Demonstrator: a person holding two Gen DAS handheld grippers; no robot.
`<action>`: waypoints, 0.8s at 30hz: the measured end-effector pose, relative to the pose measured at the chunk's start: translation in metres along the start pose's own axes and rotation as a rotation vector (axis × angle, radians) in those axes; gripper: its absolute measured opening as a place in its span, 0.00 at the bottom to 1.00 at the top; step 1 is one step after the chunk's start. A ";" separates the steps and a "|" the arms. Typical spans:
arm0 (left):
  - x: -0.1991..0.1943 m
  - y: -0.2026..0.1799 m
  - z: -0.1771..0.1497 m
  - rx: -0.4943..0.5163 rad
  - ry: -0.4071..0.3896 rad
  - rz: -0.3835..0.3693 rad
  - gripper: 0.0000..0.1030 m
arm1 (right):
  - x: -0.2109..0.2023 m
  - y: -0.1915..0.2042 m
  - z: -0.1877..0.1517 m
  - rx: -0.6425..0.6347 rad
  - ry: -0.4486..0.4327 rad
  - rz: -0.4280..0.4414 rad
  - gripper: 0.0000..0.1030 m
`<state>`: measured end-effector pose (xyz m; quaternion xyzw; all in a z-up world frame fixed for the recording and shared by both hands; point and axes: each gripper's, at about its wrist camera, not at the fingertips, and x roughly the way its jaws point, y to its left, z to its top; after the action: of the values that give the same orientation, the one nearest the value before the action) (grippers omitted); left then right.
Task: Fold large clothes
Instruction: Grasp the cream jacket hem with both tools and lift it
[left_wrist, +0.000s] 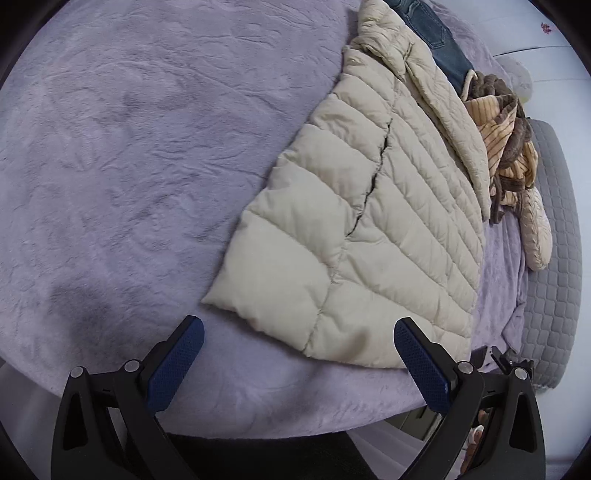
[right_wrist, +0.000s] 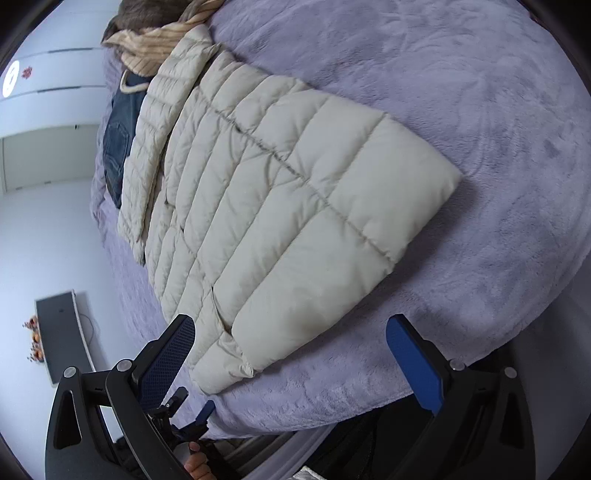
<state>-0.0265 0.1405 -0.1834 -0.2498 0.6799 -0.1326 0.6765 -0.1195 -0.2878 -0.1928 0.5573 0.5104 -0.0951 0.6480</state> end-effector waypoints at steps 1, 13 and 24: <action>0.004 -0.003 0.003 0.001 0.004 -0.012 1.00 | 0.000 -0.006 0.003 0.019 -0.011 0.013 1.00; 0.031 -0.028 0.031 0.018 0.017 0.060 0.67 | 0.037 -0.027 0.036 0.175 -0.001 0.174 0.99; -0.016 -0.060 0.052 0.028 -0.042 -0.114 0.21 | 0.025 0.002 0.062 0.111 0.113 0.287 0.12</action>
<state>0.0341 0.1064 -0.1410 -0.2815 0.6485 -0.1751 0.6852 -0.0727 -0.3272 -0.2195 0.6639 0.4553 0.0017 0.5932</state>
